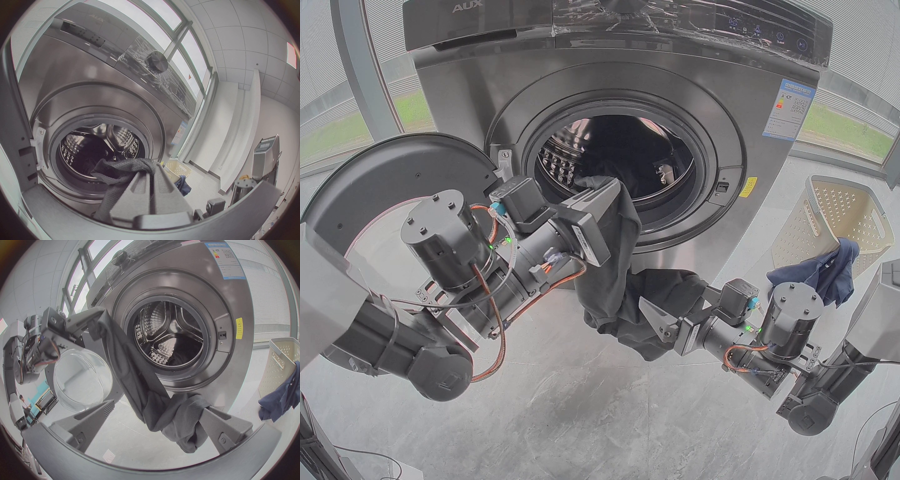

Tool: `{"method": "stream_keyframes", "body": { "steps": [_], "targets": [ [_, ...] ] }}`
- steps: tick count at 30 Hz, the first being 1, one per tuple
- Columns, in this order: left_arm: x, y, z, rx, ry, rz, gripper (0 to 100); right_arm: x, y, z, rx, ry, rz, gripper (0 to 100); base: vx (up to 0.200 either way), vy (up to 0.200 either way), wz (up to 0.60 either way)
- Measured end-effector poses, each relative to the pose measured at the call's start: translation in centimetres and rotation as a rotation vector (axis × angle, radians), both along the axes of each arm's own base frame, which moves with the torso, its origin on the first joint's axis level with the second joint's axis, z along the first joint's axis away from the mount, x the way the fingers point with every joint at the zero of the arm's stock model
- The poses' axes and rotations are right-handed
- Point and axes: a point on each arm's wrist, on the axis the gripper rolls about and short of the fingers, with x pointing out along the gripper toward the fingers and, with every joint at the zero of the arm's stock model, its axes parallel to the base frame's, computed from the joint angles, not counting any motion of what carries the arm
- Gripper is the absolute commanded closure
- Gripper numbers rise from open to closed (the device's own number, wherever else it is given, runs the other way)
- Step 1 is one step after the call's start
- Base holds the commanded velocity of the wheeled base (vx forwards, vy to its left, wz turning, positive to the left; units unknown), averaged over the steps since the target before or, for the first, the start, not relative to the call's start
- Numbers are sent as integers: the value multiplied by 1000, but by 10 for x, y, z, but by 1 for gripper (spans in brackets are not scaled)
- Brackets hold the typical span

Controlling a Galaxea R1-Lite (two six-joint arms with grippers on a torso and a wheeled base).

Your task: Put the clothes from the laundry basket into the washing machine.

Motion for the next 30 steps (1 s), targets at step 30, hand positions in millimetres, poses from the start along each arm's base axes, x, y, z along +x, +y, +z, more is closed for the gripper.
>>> {"method": "stream_keyframes", "body": {
  "steps": [30],
  "targets": [
    [12, 0, 56, -106, -139, 27, 100, -15, -15, -71, -163, 222, 16, 0, 0, 0, 0]
  ]
}}
